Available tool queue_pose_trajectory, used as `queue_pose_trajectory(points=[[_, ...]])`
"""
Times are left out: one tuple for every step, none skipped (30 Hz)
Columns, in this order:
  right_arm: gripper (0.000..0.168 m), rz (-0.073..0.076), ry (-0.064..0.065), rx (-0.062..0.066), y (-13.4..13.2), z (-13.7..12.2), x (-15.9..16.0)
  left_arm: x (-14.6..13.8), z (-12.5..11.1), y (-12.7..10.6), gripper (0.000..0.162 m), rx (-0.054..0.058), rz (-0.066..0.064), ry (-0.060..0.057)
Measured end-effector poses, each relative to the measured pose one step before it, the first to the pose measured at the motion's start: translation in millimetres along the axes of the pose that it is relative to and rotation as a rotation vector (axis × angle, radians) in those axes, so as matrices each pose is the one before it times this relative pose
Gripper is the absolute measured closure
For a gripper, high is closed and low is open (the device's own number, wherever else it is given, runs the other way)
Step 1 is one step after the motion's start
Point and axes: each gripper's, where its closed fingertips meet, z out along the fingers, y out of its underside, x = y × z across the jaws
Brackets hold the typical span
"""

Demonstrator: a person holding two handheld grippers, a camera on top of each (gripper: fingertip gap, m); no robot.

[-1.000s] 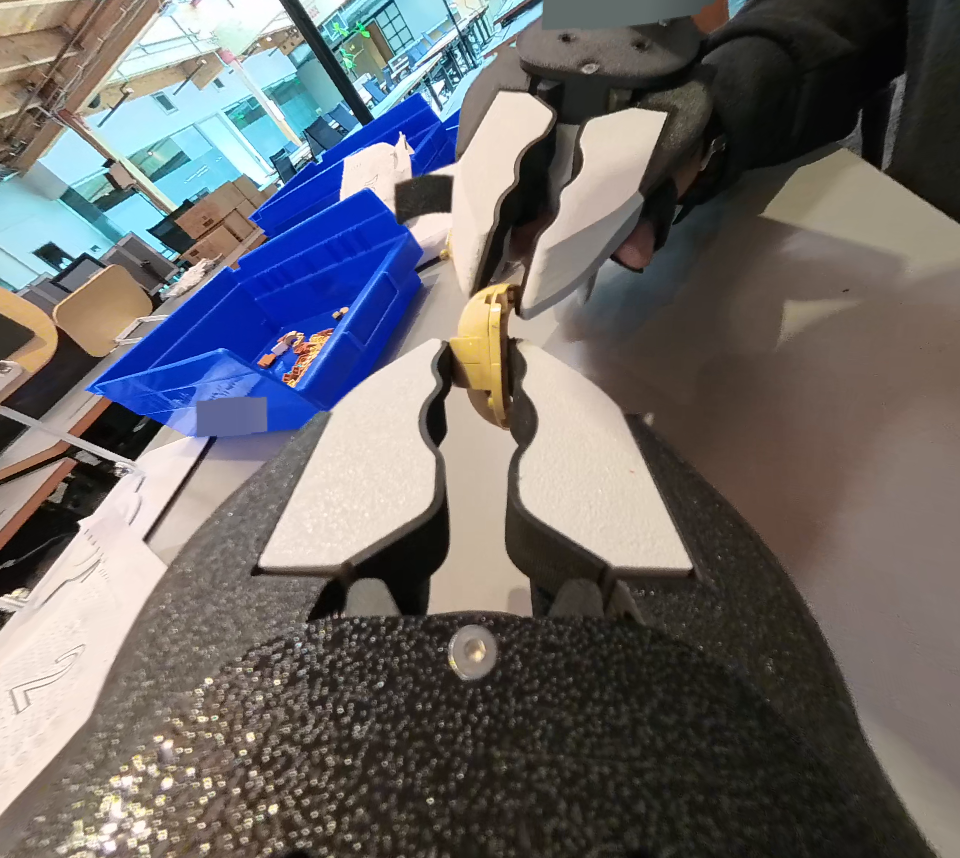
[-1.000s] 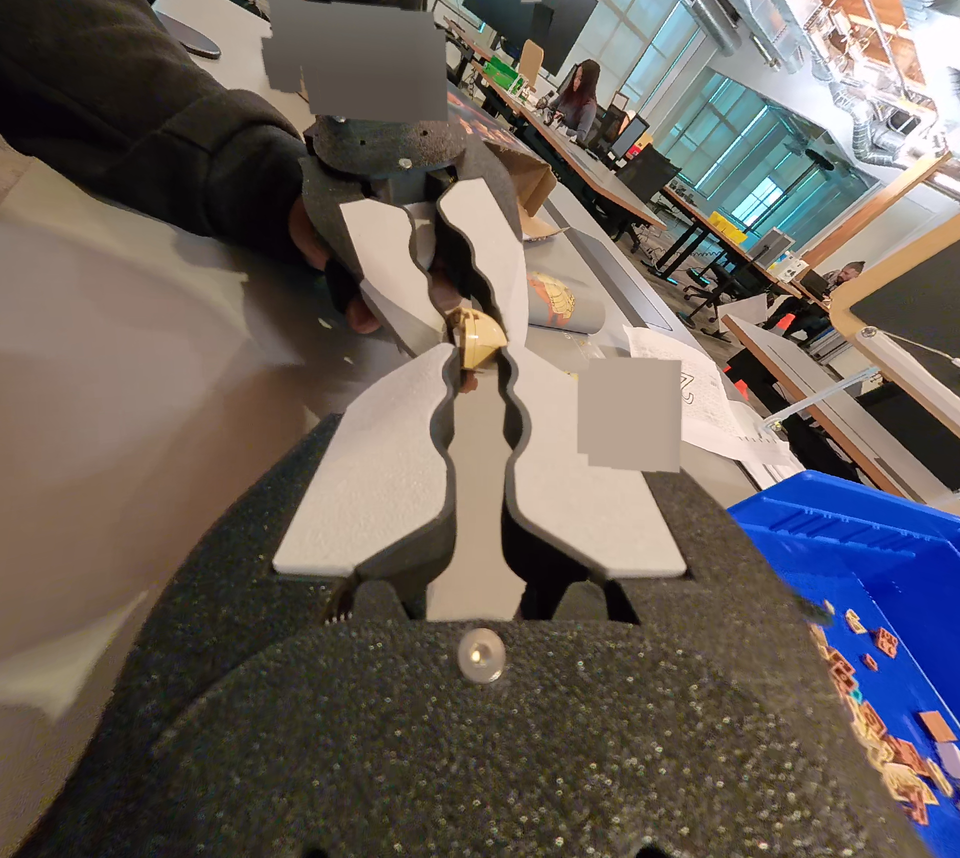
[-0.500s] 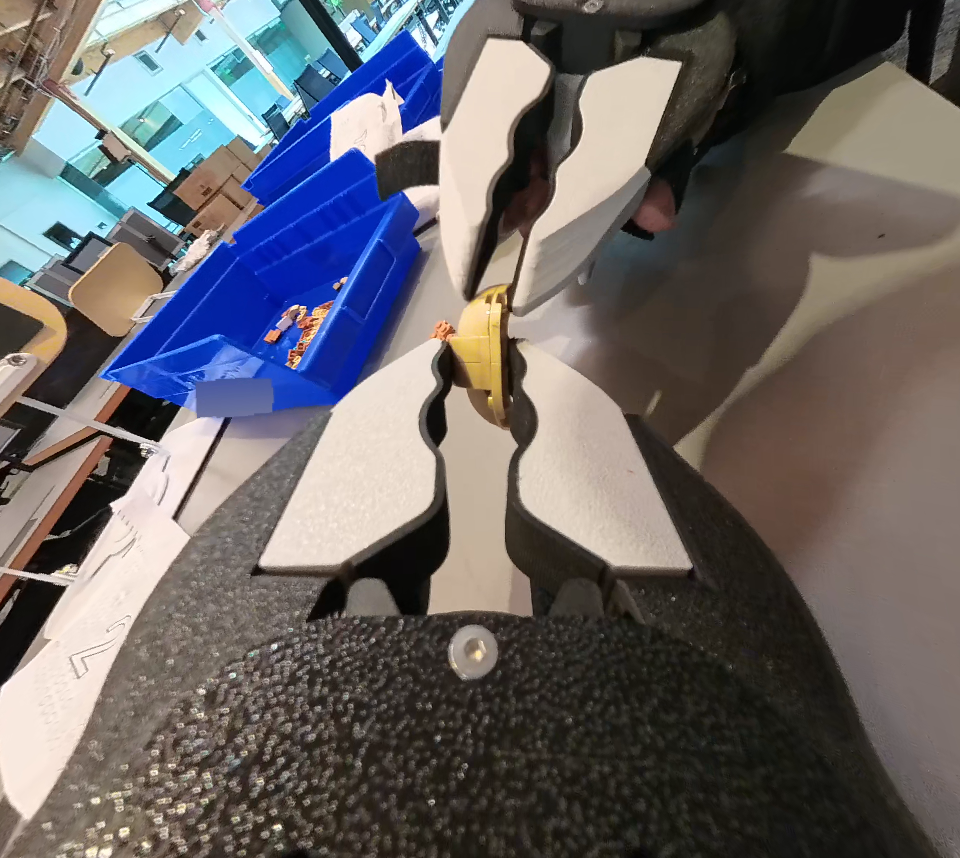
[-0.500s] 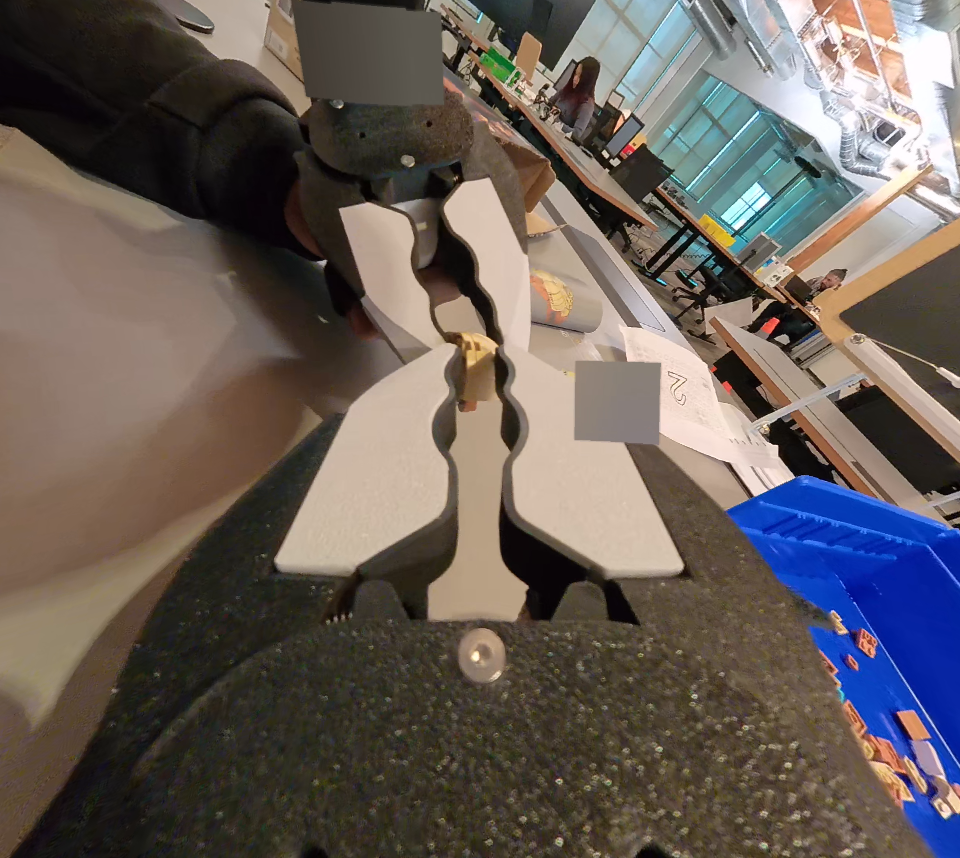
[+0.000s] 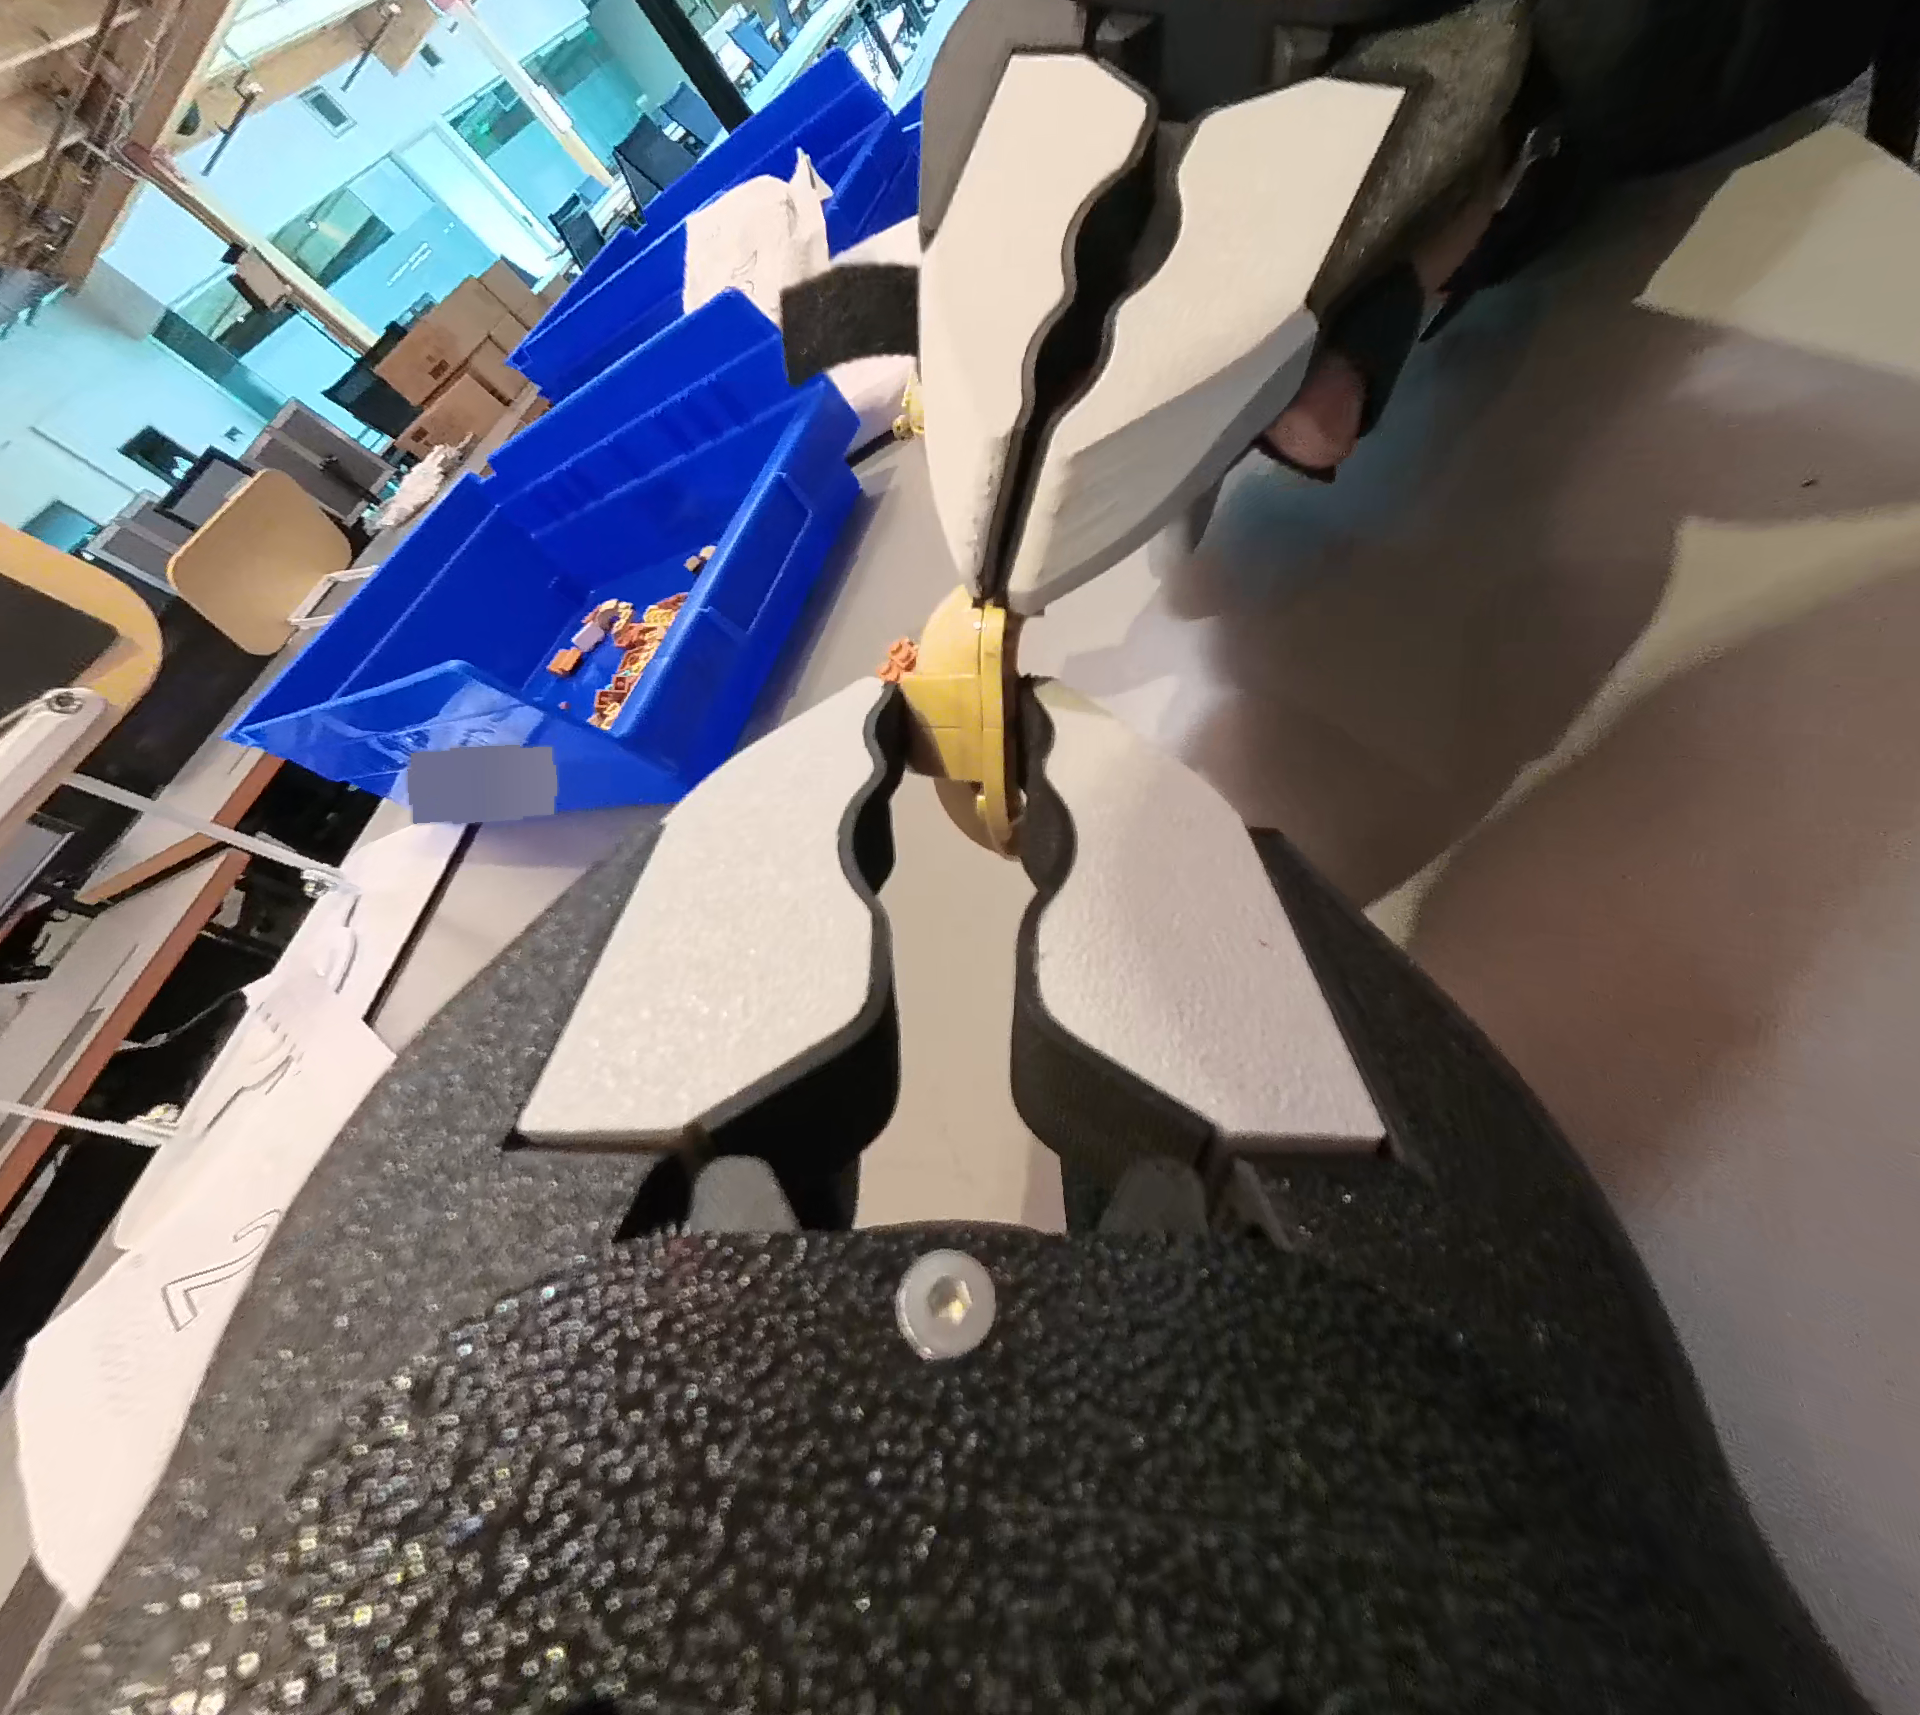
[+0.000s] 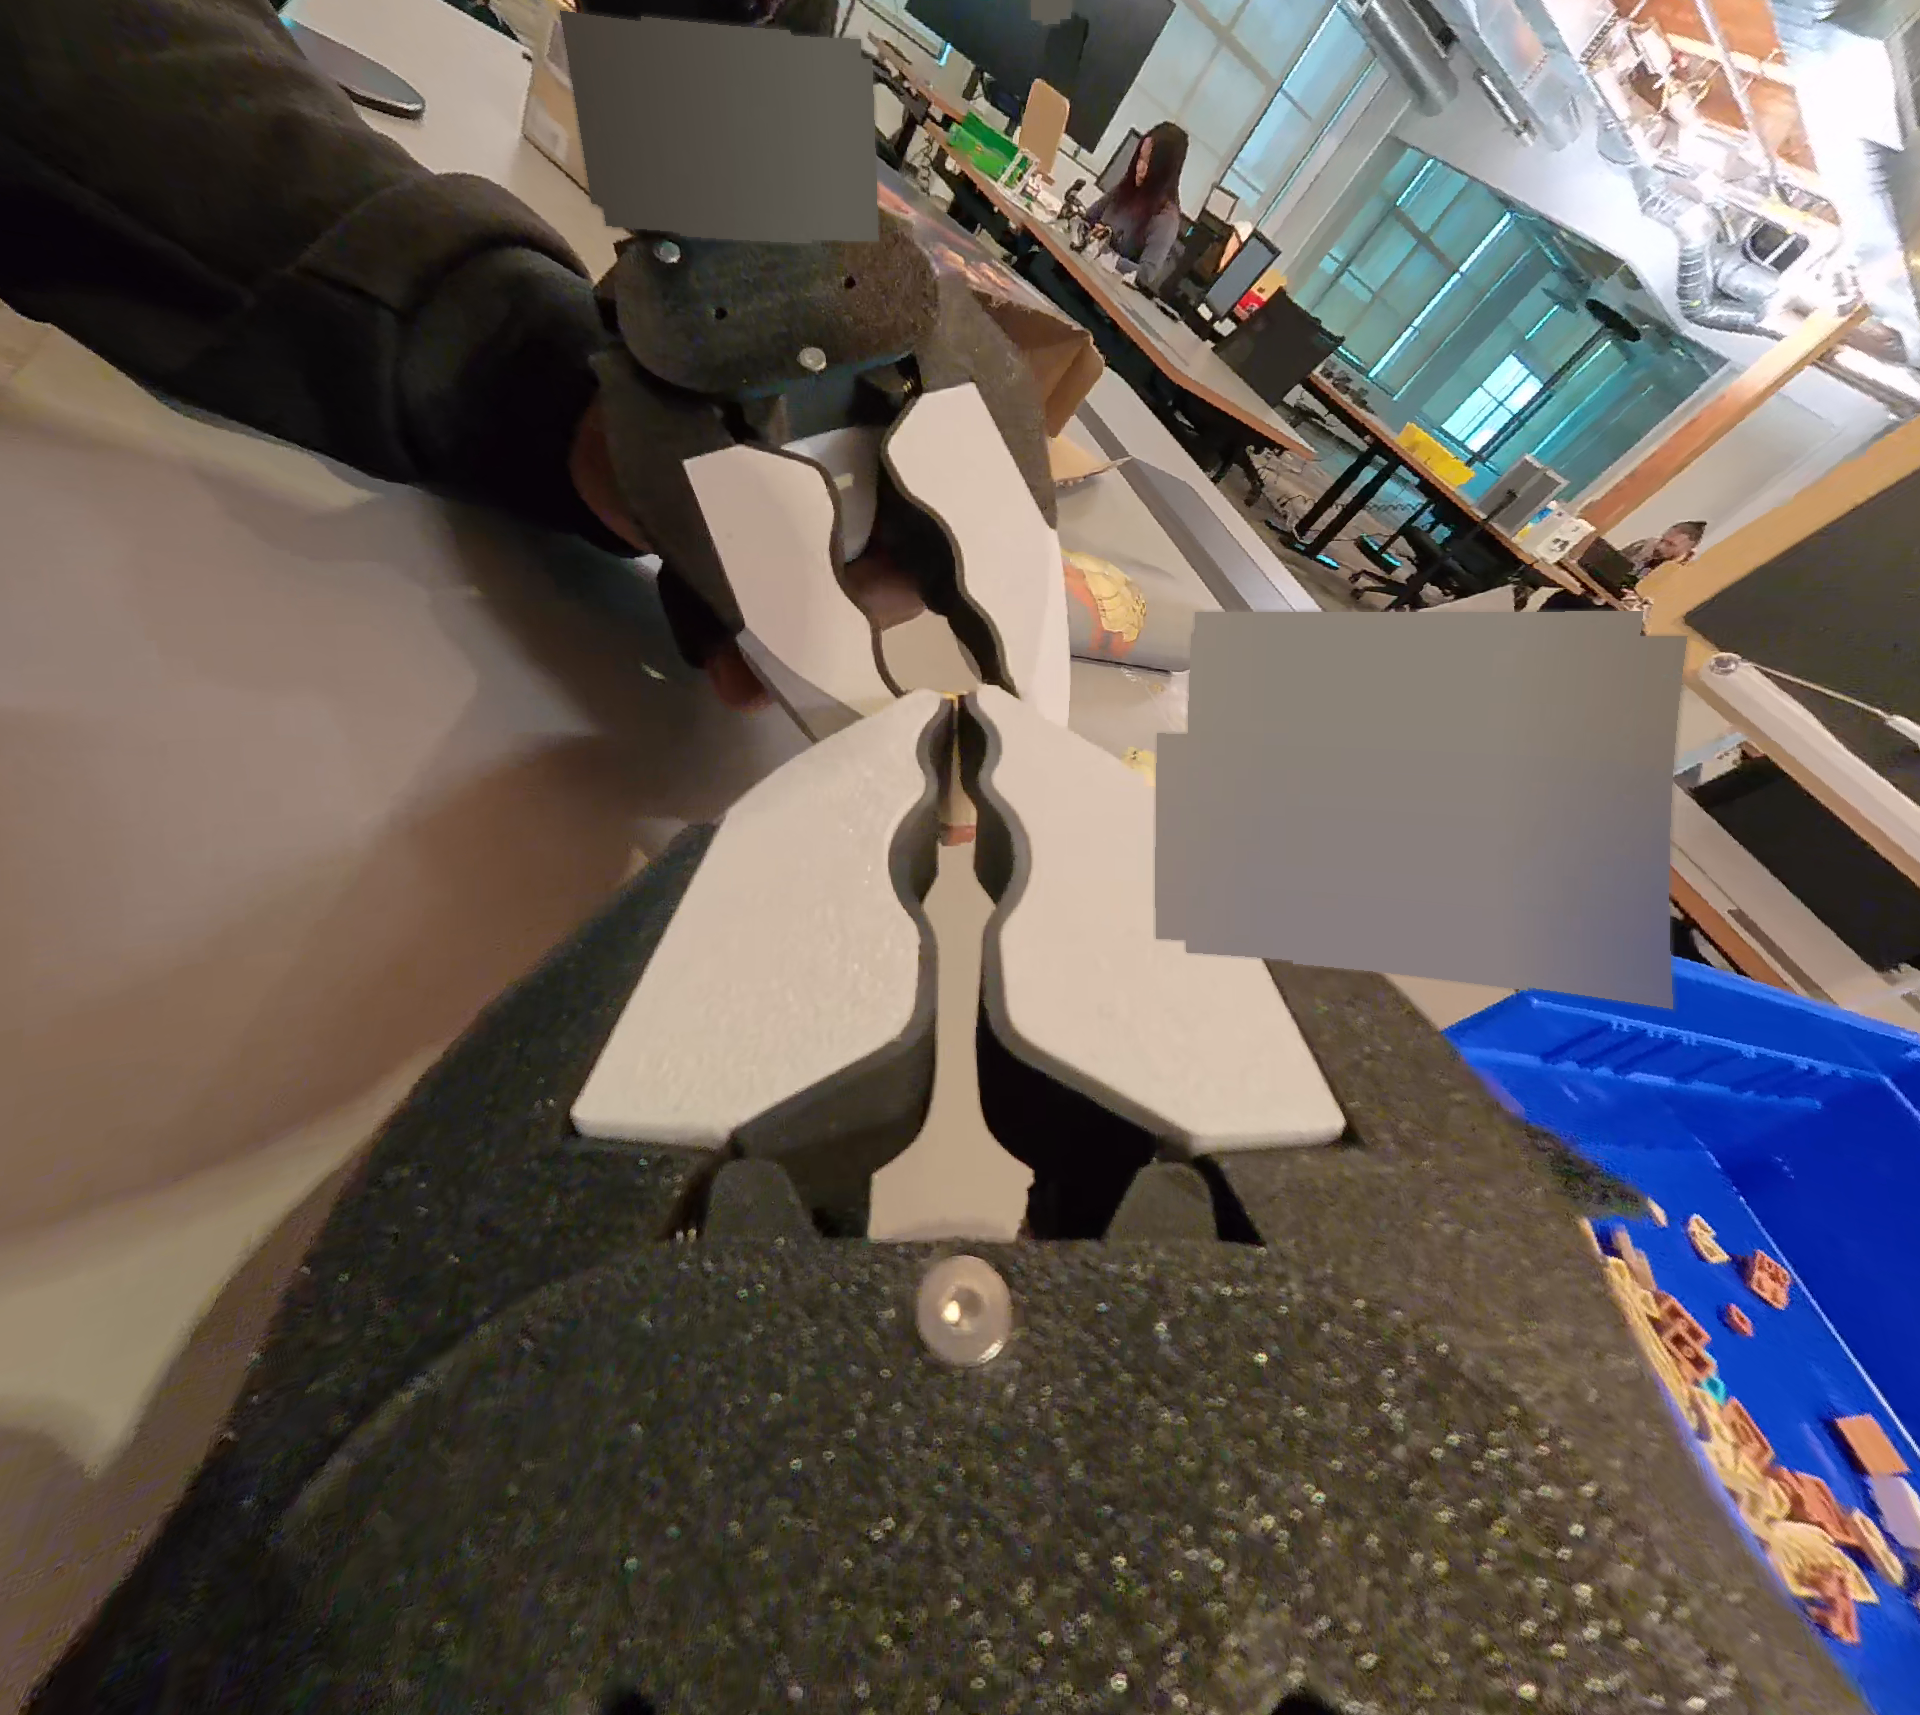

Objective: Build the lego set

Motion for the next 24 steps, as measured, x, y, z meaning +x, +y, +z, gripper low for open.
queue_pose_trajectory(points=[[0.168,-0.0023,-0.0029,0.0118,-0.88,-1.21,-0.20,0.37,0.60,-0.02,0.142,-0.0021,-0.0014,0.0013],[0.168,-0.0037,-0.0055,0.0180,-2.33,-1.44,-0.85,-0.80,0.54,2.77,0.142,-0.0199,0.0033,-0.0053],[0.164,0.0011,-0.0061,0.0110,-1.91,-0.74,-0.59,-0.80,0.28,3.64,0.142,-0.0193,0.0050,-0.0044],[0.159,0.0040,-0.0040,-0.0008,-0.32,0.12,0.08,-0.03,-0.15,2.51,0.142,-0.0090,-0.0034,0.0019],[0.155,0.0019,0.0059,-0.0080,1.00,0.49,1.38,0.00,-0.33,0.91,0.142,-0.0015,-0.0060,0.0025],[0.152,0.0002,0.0081,-0.0112,1.95,0.67,1.59,0.13,-0.21,-0.11,0.142,-0.0003,0.0002,0.0015],[0.150,0.0037,-0.0017,-0.0137,2.75,0.97,0.23,0.62,-0.18,-0.81,0.142,0.0006,0.0055,0.0029],[0.148,0.0052,-0.0035,-0.0162,3.16,1.40,-0.37,1.08,0.20,-0.81,0.142,-0.0014,0.0075,0.0026],[0.148,0.0006,-0.0017,-0.0163,3.08,1.59,-0.42,1.46,0.43,-0.42,0.142,-0.0038,0.0096,0.0038],[0.148,-0.0025,-0.0050,-0.0120,2.19,1.20,-1.15,1.98,0.64,-0.17,0.142,-0.0042,0.0118,0.0053],[0.148,-0.0020,-0.0056,-0.0071,1.21,1.02,-1.38,1.78,0.65,-0.21,0.142,-0.0044,0.0110,0.0045],[0.149,-0.0014,-0.0037,-0.0071,1.20,0.73,-1.08,1.39,0.51,0.05,0.142,-0.0041,0.0071,0.0036],[0.153,-0.0023,-0.0027,-0.0052,0.93,0.45,-0.84,0.55,0.27,-0.44,0.142,-0.0001,0.0039,0.0003],[0.155,-0.0012,-0.0035,-0.0014,0.51,0.24,-0.89,-0.16,-0.25,-0.67,0.142,0.0014,0.0018,-0.0025],[0.156,0.0034,-0.0021,0.0008,-0.10,0.10,-0.30,-0.06,-0.21,0.10,0.142,-0.0029,0.0049,-0.0005],[0.156,0.0062,-0.0034,0.0012,-0.19,-0.09,0.01,-0.08,-0.21,-0.12,0.142,-0.0007,0.0050,-0.0032],[0.156,0.0059,-0.0026,0.0011,-0.10,-0.08,0.09,-0.24,-0.10,-0.12,0.142,-0.0017,0.0041,-0.0041],[0.156,0.0008,-0.0006,0.0007,-0.07,-0.13,0.03,-0.15,-0.04,-0.19,0.142,0.0001,0.0027,-0.0016],[0.156,-0.0050,0.0018,0.0000,-0.11,-0.04,-0.04,0.15,-0.01,-0.08,0.142,0.0013,-0.0026,0.0027],[0.155,-0.0060,0.0041,-0.0022,0.33,0.14,0.13,0.05,0.08,0.26,0.142,0.0003,-0.0043,0.0023],[0.155,-0.0039,0.0036,-0.0048,0.58,0.40,0.17,-0.03,-0.03,0.72,0.142,-0.0019,-0.0021,0.0010],[0.154,-0.0018,0.0029,-0.0061,1.01,0.44,0.21,-0.19,-0.10,0.70,0.142,-0.0026,0.0005,-0.0012],[0.154,0.0006,-0.0006,-0.0028,0.48,0.06,-0.03,0.02,-0.08,0.17,0.142,-0.0003,0.0007,0.0003],[0.154,0.0039,-0.0022,0.0012,-0.08,-0.02,-0.09,0.10,-0.06,-0.14,0.142,0.0004,0.0007,-0.0001]])
